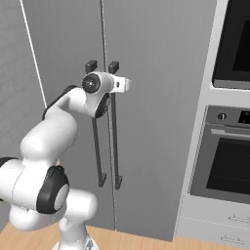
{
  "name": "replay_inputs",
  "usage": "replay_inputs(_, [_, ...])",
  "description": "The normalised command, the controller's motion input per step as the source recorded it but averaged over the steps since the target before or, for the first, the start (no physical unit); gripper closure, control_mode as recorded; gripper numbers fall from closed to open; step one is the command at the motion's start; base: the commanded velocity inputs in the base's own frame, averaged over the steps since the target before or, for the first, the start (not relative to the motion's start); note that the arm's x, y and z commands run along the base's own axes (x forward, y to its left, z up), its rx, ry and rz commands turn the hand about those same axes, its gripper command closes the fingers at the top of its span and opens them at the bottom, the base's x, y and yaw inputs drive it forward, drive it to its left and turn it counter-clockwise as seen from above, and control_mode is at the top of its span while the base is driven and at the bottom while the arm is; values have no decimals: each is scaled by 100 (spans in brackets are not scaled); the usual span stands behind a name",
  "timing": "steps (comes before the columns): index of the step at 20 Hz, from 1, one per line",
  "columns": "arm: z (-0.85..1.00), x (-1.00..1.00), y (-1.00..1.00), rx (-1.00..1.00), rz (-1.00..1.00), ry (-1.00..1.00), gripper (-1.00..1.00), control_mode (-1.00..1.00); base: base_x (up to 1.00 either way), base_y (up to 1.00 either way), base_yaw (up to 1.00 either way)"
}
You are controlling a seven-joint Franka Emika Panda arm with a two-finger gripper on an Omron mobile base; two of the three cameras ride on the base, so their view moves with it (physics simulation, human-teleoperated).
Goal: Grab a lemon wedge from the fridge and one ice cube from the ice bowl, and put them in the glass of lemonade.
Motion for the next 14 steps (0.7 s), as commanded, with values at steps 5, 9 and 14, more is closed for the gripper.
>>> replay_inputs(5, [3,-63,-36,1,0,9,100,-100,0,0,0])
replay_inputs(9, [9,-93,-64,2,0,8,100,-100,0,0,0])
replay_inputs(14, [10,-100,-93,5,0,0,100,-100,0,0,0])
